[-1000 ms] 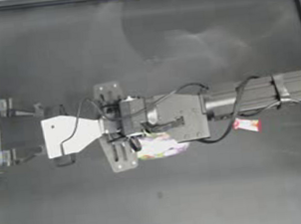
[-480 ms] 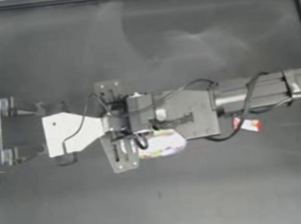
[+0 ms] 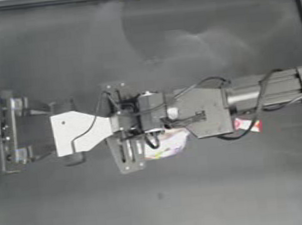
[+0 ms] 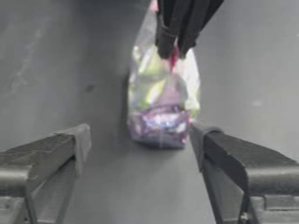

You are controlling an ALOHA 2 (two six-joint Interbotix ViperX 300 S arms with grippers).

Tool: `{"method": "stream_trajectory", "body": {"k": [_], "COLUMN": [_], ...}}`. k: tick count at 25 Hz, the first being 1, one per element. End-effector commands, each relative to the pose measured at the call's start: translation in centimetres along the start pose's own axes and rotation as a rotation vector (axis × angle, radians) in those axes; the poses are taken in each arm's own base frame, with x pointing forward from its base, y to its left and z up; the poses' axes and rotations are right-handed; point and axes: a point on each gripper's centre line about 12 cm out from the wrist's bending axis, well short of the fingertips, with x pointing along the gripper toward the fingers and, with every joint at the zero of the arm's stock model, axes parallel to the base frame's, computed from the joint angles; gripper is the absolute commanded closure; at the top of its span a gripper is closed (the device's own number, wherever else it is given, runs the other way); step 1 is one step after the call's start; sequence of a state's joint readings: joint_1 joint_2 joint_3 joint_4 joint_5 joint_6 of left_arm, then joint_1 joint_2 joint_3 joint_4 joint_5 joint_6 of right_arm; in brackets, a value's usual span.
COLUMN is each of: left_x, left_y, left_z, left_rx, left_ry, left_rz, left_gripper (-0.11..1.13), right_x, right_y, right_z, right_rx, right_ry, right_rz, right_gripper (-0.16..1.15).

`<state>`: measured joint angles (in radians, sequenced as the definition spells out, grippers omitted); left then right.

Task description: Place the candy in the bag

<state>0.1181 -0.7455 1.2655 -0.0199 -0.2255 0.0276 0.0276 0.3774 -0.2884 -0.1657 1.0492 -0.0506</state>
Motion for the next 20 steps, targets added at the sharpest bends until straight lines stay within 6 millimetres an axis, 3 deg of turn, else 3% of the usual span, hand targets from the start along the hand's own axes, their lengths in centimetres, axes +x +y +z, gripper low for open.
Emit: {"method": "stream_trajectory", "body": {"k": [1, 10, 20], "left_x": [1.4, 4.1, 5.6], "left_y": [0.0, -0.8, -1.7], "left_z": [1.2, 1.5, 0.9], "left_rx": [-0.002, -0.022, -0.041], "left_ry": [-0.031, -0.012, -0.013], "left_rz": [-0.001, -0.021, -0.042], "left_gripper": [0.04, 0.04, 0.04], "right_x": [-3.1, -2.8, -2.5], "right_y": [-0.5, -0.9, -1.3], "right_z": [0.6, 0.4, 0.3], "right_rx": [0.012, 0.013, 0.017], "right_ry": [-0.083, -0.088, -0.092], "right_rz": [-0.01, -0.017, -0.026], "right_gripper": [0.93, 0.93, 0.93]}}
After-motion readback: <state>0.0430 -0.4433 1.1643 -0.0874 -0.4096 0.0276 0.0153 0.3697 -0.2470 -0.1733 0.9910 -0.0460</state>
